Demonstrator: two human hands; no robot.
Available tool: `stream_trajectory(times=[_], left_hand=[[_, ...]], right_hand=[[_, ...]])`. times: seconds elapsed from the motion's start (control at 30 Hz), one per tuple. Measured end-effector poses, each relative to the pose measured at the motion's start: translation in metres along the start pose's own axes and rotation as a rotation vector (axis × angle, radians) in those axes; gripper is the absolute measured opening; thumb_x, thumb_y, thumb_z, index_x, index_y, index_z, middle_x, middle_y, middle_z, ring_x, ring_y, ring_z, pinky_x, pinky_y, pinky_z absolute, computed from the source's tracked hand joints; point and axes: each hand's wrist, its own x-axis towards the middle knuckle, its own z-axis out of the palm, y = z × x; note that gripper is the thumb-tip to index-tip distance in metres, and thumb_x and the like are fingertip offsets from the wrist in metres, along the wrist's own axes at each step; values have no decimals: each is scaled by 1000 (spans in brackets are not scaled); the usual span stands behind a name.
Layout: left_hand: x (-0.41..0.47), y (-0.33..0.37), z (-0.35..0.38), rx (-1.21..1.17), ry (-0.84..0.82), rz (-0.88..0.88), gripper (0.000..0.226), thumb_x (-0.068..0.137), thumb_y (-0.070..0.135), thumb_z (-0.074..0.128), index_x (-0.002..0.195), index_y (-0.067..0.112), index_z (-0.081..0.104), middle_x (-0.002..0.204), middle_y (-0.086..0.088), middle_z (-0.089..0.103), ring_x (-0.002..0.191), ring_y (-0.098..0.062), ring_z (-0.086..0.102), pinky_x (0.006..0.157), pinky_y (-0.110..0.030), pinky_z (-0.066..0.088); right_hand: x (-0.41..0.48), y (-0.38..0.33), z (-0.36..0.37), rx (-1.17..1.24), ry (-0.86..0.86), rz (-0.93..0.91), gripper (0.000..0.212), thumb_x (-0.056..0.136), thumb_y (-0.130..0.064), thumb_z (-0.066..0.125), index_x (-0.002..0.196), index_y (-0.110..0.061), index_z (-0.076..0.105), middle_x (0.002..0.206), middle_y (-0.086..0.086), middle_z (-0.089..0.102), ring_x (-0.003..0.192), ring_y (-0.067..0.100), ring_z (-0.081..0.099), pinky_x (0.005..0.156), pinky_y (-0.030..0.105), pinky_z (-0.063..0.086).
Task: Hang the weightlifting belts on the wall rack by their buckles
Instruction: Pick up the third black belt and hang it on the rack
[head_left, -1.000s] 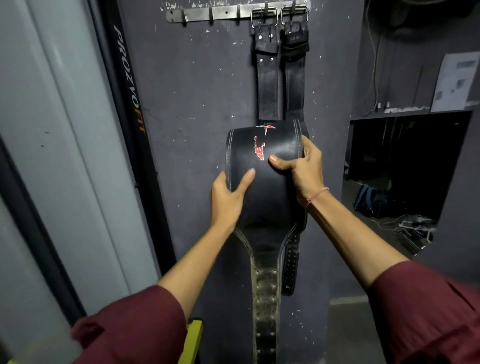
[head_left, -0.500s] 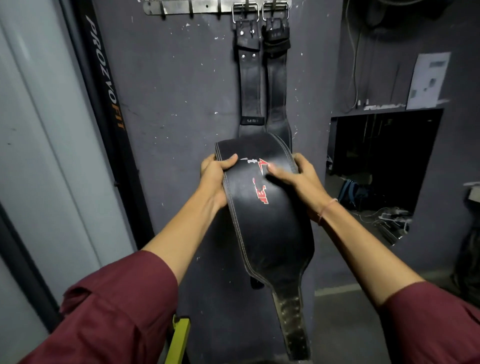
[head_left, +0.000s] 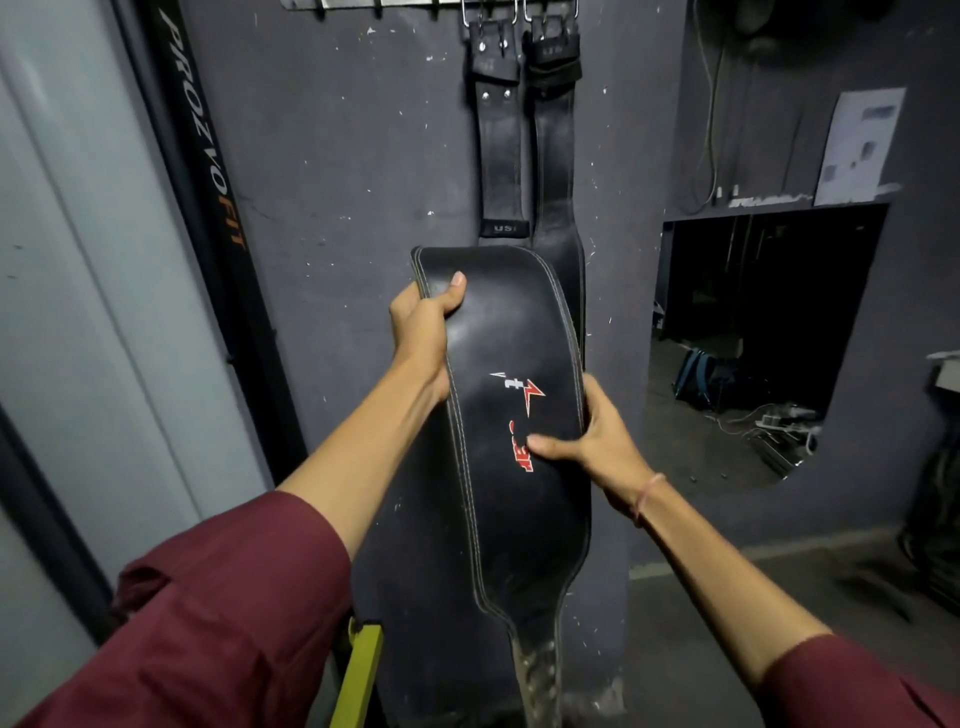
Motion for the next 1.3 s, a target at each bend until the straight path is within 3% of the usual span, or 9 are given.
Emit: stream_trajectory(times=[0.27, 0.4, 0.6, 0.7, 0.8, 0.93, 1.07, 1.17, 1.3], left_hand=[[-15, -1, -9, 35, -100, 134, 9, 85, 19, 72, 84, 11, 68, 86, -14, 67, 86, -29, 65, 87, -56, 54], [-23, -6, -14, 31, -167, 117, 26, 83, 18, 72, 95, -5, 68, 97, -30, 69, 89, -38, 68, 86, -63, 53], [-10, 17, -17, 94, -220, -302, 58, 87, 59, 59, 113, 8, 71, 114, -18, 72, 101, -31, 71, 93, -49, 56], [-4, 36, -14, 12, -325, -443, 53, 98, 47, 47, 125, 4, 65, 122, -20, 68, 106, -30, 68, 93, -41, 55], [2, 28, -6, 32, -205, -232, 30, 97, 5, 52, 124, 0, 63, 112, -17, 71, 95, -26, 69, 85, -36, 60], [-4, 6, 0, 19, -172, -123, 32, 89, -13, 56, 105, 13, 48, 106, -15, 70, 85, -23, 69, 70, -32, 62], [-13, -9, -2, 48, -149, -161, 31, 87, -17, 53, 97, 11, 49, 99, -11, 69, 79, -16, 69, 62, -23, 59], [-10, -7, -5, -46, -162, -462, 5, 90, 12, 56, 85, 14, 55, 71, -6, 68, 58, -17, 64, 56, -25, 56], [6, -1, -1, 114, -278, -621, 72, 90, 65, 47, 114, 1, 68, 102, -18, 73, 92, -30, 70, 87, -41, 56]], right_hand=[[16, -30, 17, 5, 60, -16, 90, 61, -22, 93, 136, -20, 44, 125, -2, 67, 114, 14, 66, 103, 37, 49], [56, -91, 18, 170, 50, -93, 49, 76, -10, 82, 120, -3, 61, 111, 15, 72, 100, 27, 71, 92, 45, 56], [58, -97, 23, 76, 23, -192, 75, 61, 6, 86, 126, -9, 53, 121, 15, 67, 112, 33, 66, 92, 45, 57], [50, -83, 21, 42, -34, -236, 81, 59, 9, 86, 128, -13, 49, 121, 10, 66, 108, 25, 67, 89, 40, 58], [45, -76, 12, 30, -30, -185, 76, 61, 15, 82, 124, -12, 50, 112, 4, 67, 98, 17, 67, 82, 34, 59], [51, -82, 5, 53, -43, -23, 28, 84, -9, 74, 110, -8, 62, 95, 2, 72, 86, 16, 70, 72, 29, 58], [66, -86, 9, -70, -46, 58, 49, 84, -21, 77, 124, -1, 56, 114, 11, 70, 103, 25, 70, 91, 40, 58], [59, -74, 15, -97, -51, -28, 33, 88, 1, 67, 118, 0, 52, 112, 13, 68, 103, 22, 67, 92, 36, 56], [41, -63, 23, -56, -99, -128, 44, 87, 7, 66, 127, -1, 49, 118, 9, 67, 108, 14, 66, 92, 29, 55]])
